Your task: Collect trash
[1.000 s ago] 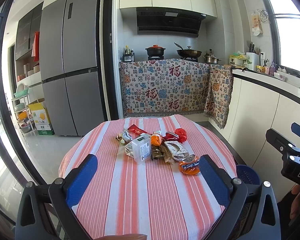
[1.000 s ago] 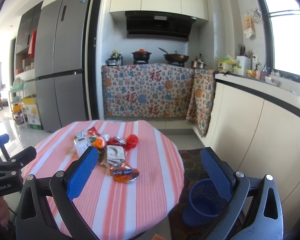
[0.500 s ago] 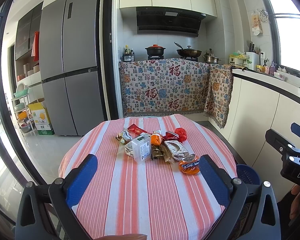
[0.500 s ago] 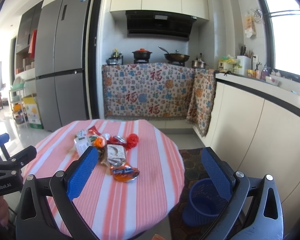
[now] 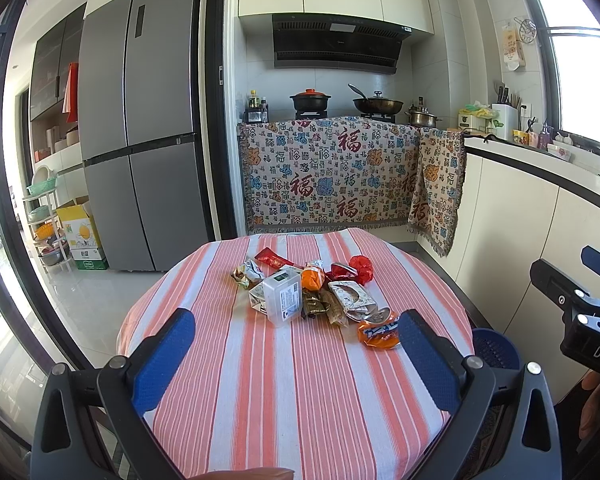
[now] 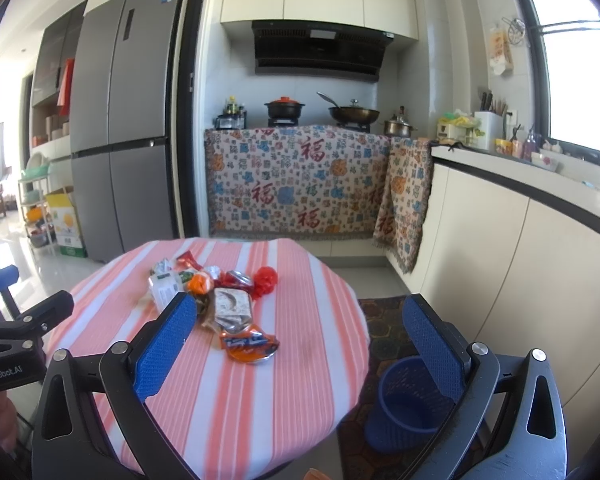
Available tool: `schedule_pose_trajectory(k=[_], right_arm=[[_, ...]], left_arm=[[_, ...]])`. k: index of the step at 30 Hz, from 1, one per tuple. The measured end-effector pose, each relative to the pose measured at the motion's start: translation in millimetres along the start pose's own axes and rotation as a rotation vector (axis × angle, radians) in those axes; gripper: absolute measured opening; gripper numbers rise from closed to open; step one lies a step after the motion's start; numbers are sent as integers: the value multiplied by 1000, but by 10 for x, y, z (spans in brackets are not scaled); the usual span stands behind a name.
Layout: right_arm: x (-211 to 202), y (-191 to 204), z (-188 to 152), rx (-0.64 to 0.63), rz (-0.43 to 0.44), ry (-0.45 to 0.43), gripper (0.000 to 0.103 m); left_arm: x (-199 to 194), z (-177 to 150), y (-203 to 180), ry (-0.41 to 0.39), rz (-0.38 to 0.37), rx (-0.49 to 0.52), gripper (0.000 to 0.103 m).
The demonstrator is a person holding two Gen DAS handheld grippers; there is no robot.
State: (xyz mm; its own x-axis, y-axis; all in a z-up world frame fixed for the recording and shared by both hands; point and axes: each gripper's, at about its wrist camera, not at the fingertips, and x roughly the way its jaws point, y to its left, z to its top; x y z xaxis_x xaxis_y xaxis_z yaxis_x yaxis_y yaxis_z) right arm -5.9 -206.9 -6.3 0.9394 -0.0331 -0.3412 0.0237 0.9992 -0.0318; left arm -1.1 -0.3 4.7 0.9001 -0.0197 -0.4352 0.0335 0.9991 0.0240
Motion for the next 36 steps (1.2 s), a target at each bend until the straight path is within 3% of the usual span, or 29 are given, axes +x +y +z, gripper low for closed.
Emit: schedule_pose_trajectory(k=[21, 36], right_arm=[[18, 9, -58, -2, 3, 11, 103], [286, 2, -232, 1, 15, 88, 103]], left_arm=[[23, -75, -7, 8, 1, -3, 103], [385, -278, 179, 114, 7, -41, 103]])
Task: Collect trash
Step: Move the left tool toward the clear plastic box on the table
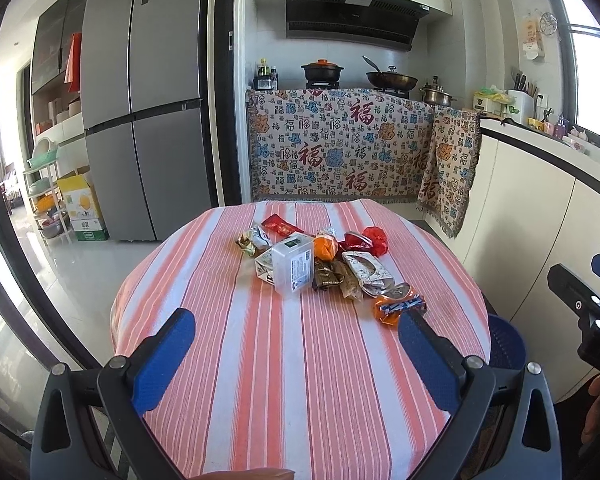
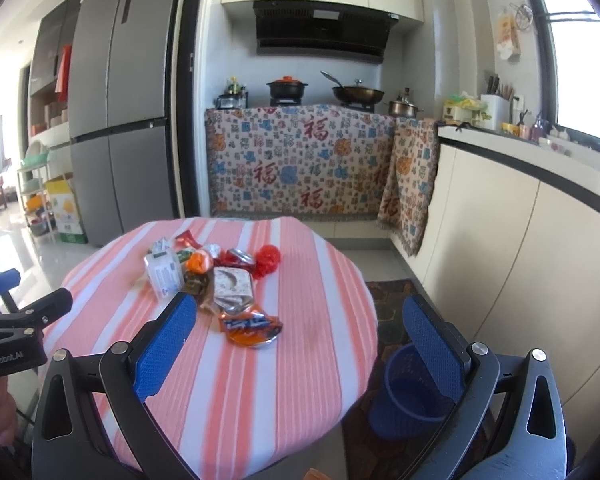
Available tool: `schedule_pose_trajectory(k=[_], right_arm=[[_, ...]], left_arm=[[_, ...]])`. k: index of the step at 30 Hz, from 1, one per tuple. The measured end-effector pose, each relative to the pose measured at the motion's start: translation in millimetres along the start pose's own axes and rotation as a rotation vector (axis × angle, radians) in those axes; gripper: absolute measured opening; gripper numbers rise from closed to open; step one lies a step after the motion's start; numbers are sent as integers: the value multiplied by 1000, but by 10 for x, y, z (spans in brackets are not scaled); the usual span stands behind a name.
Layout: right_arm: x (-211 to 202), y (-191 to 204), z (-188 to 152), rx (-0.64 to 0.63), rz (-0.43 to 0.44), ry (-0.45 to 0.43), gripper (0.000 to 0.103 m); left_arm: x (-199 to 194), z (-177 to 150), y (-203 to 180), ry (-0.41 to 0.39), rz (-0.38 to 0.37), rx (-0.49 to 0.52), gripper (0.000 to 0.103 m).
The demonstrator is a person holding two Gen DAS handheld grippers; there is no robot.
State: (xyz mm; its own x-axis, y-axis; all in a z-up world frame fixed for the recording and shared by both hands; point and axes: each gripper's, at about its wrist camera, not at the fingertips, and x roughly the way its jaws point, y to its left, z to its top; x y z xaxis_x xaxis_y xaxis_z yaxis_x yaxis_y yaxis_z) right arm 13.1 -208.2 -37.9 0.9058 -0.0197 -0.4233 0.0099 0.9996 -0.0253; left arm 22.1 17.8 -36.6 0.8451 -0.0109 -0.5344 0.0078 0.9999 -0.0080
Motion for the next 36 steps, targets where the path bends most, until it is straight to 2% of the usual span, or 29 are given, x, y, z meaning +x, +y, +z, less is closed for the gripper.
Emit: schedule_pose_trajectory(k=[7, 15, 23, 32, 36], right_arm=[[356, -30, -193, 7, -4, 91, 103], [918, 54, -555, -30, 13, 239, 103], [1409, 136, -881, -78, 35, 375, 103], [1719, 266, -950, -109, 71, 448, 103], [1841, 302, -924, -115, 80, 463, 103]], left_arm=[[457, -178, 56, 98, -2, 7, 103], [1142, -444, 118, 224, 5, 55, 103], [1670, -469, 263, 321, 1, 47, 103], [1984, -543, 426, 397, 27, 46, 103], [2028, -542, 509, 394, 6, 11, 103]])
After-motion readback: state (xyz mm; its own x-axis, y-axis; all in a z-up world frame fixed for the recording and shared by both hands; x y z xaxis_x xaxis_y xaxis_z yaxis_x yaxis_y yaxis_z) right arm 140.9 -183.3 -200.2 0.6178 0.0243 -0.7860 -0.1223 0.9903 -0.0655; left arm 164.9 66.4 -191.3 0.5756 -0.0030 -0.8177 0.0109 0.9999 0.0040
